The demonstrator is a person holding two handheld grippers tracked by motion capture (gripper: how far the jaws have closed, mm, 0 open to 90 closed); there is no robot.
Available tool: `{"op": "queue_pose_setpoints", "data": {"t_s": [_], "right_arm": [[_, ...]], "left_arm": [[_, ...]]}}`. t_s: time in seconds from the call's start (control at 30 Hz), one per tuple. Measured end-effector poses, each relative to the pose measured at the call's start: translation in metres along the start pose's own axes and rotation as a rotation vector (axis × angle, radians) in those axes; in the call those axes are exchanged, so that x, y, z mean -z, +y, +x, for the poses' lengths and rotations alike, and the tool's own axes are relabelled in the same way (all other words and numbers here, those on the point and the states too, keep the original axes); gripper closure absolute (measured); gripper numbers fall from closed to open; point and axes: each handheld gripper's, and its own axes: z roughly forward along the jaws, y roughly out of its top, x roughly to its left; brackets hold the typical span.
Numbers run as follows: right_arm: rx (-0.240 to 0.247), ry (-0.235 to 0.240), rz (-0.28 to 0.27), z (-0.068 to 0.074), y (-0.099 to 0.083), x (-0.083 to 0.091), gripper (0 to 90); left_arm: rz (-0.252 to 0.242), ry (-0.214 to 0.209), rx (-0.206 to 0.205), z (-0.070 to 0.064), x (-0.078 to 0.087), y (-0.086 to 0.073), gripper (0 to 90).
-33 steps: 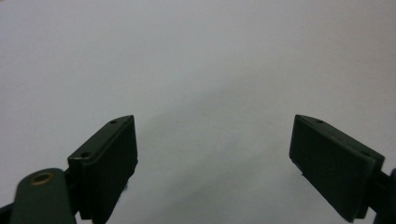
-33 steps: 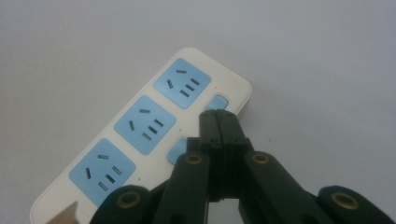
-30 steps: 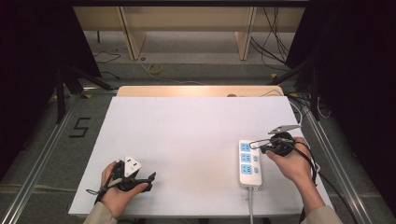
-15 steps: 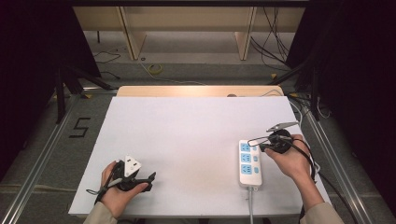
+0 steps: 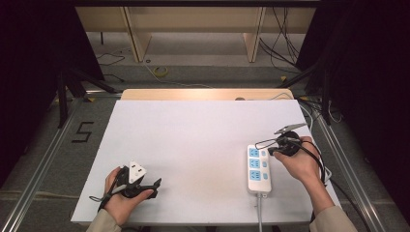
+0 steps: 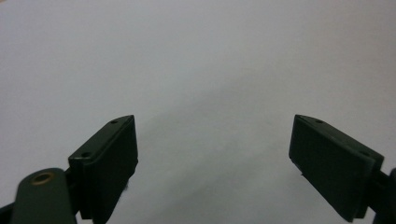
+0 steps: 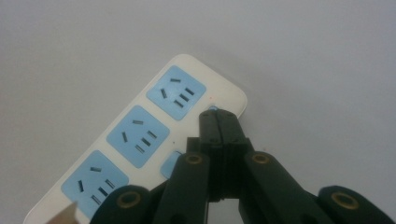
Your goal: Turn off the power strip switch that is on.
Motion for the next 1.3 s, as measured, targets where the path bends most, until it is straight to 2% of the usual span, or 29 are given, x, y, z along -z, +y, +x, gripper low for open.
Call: {"op": "queue_pose_setpoints", "data": {"t_s": [1.3], "right_arm": [[-0.011,0.005,0.088,-0.008,0.014,-0.009,90.0]], "left_arm": [[0.0,-0.001,-0.003,0.0,-0.001,0.0,15.3]]}}
